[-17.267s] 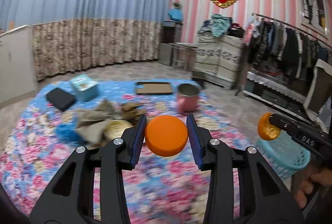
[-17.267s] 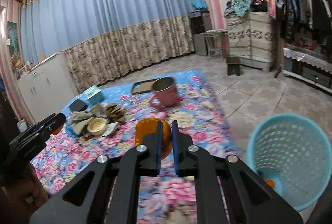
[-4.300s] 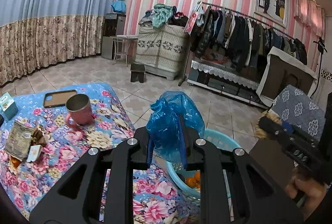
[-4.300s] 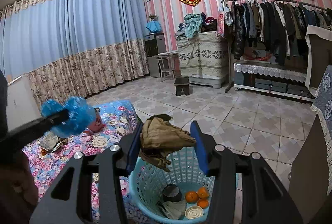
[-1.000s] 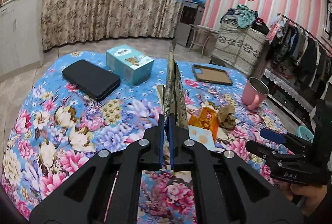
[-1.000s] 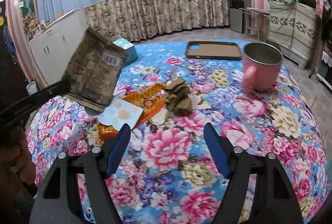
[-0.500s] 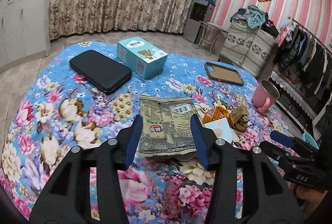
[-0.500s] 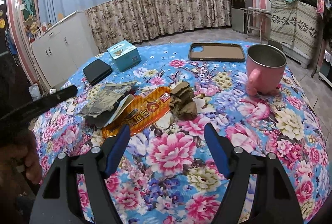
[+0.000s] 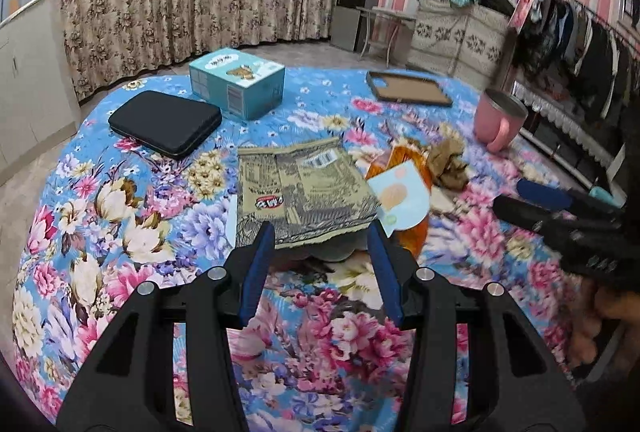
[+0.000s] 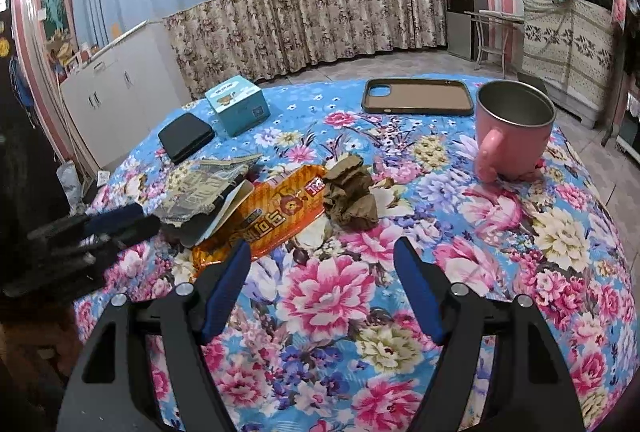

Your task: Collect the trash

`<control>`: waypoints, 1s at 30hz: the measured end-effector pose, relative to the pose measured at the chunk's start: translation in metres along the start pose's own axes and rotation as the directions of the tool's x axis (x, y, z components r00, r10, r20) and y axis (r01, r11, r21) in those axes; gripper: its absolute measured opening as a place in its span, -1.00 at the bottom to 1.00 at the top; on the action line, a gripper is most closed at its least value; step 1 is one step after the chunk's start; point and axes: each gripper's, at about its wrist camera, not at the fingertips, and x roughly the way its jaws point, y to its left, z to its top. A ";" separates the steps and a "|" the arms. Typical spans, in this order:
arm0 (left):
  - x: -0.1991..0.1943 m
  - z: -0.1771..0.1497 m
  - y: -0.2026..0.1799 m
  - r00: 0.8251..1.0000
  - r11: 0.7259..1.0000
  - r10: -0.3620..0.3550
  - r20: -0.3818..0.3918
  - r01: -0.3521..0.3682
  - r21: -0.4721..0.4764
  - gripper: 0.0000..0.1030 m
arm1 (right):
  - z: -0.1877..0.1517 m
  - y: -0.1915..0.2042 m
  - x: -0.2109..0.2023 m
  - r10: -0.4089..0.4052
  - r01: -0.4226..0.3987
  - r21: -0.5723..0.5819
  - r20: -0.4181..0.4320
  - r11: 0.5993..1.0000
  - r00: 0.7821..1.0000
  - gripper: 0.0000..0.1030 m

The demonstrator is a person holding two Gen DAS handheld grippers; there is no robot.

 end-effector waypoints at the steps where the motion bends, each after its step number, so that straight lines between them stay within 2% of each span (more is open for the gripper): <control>1: 0.002 -0.001 -0.001 1.000 1.000 0.001 -0.010 -0.001 0.001 -0.09 | 0.000 0.000 -0.001 0.000 0.000 0.001 0.002 1.000 1.000 0.41; 7: 0.006 -0.006 -0.009 0.999 0.999 -0.001 -0.039 0.002 0.041 -0.08 | -0.002 -0.004 -0.002 0.006 -0.006 0.014 0.003 1.000 1.000 0.41; 10: 0.002 -0.008 -0.009 1.000 0.999 0.001 -0.029 0.001 0.046 0.02 | -0.002 -0.006 -0.003 0.011 -0.011 0.022 0.004 1.000 1.000 0.41; 17: 0.003 -0.007 -0.006 0.999 1.000 0.002 -0.036 -0.001 0.029 0.08 | -0.001 -0.007 -0.004 0.016 -0.016 0.026 0.009 1.000 1.000 0.41; 20: -0.001 -0.003 -0.004 0.999 0.999 0.031 -0.008 -0.031 0.036 0.17 | -0.001 -0.007 -0.005 0.016 -0.017 0.029 0.010 0.999 1.000 0.42; 25: -0.007 0.006 0.042 0.999 0.987 0.044 0.027 -0.039 -0.153 0.29 | -0.001 -0.009 -0.005 0.017 -0.017 0.032 0.013 0.999 1.000 0.42; 27: -0.002 0.012 0.054 0.999 0.981 0.030 0.025 -0.024 -0.191 0.32 | -0.001 -0.009 -0.005 0.018 -0.018 0.035 0.013 0.999 1.000 0.42; 30: 0.013 0.025 0.058 1.000 0.983 -0.010 0.019 0.014 -0.184 0.42 | 0.004 -0.009 -0.002 0.020 -0.021 0.036 0.012 0.999 1.000 0.42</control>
